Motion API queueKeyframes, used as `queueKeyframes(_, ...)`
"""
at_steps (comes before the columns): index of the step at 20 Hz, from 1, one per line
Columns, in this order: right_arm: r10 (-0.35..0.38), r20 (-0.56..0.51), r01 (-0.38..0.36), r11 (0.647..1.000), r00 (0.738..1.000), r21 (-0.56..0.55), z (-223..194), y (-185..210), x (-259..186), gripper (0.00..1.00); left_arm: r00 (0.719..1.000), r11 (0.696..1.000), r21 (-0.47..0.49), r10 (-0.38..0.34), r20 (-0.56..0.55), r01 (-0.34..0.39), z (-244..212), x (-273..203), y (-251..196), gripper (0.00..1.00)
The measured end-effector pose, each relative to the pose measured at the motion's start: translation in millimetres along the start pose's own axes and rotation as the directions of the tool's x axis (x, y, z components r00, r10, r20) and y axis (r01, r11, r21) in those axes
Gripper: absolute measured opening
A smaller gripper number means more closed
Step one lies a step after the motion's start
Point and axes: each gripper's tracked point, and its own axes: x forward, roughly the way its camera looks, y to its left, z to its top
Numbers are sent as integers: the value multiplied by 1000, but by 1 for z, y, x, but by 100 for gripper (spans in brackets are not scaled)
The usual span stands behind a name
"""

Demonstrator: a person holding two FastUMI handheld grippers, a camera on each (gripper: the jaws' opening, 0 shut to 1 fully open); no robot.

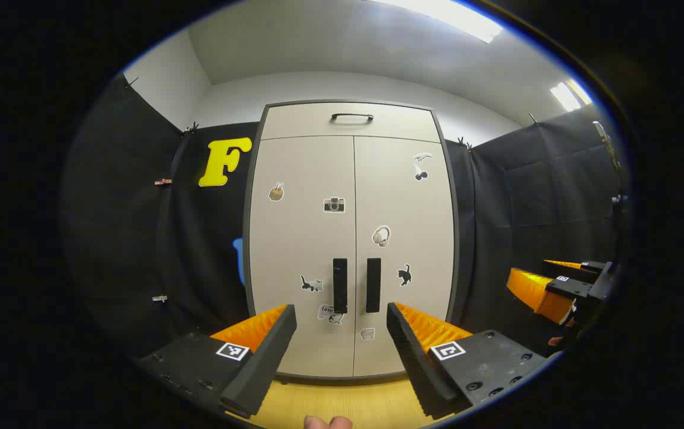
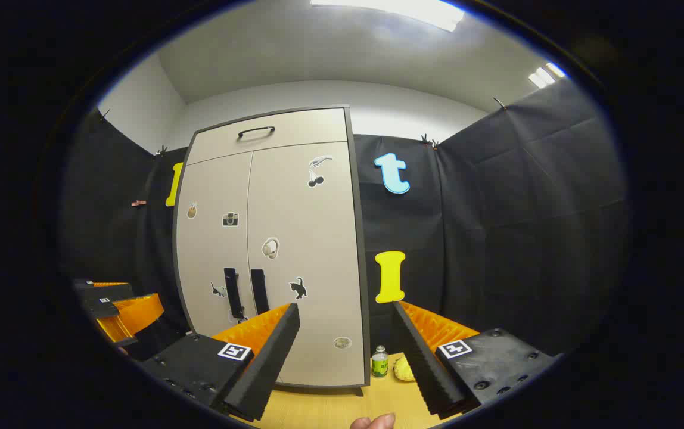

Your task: Open the right door of the double-door shoe cabinet with the right hand, and open the left door with the left hand.

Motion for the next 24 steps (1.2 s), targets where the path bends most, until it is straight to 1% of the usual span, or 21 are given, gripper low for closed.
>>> queueKeyframes(1,7,0,-7,1000,1000,10,1,1,-1,97,1000,1000,4,-1,0,1,1,-1,0,95)
queueKeyframes(4,16,6,-16,999,1000,-35,5,3,-2,98,1000,1000,4,-1,0,1,1,-2,0,95)
queueKeyframes(9,20,-44,-22,999,999,-46,-6,7,-1,98,1000,1000,-6,-1,9,2,3,-5,1,95)
queueKeyframes(16,16,-6,-17,998,1000,-65,6,8,-2,98,1000,1000,-11,5,8,-5,2,-5,2,95)
queueKeyframes(20,31,-17,-32,995,999,-90,3,17,-1,97,1000,1000,-5,10,14,-10,4,-7,3,95)
queueKeyframes(21,35,-19,-37,995,999,-91,2,20,0,100,1000,1000,-4,14,16,-14,5,-7,4,95)
queueKeyframes(22,36,-23,-38,995,999,-93,1,22,0,97,1000,1000,-2,17,15,-17,6,-6,6,95)
queueKeyframes(24,37,-24,-39,995,999,-90,0,25,1,98,1000,1000,0,25,10,-25,6,-6,8,95)
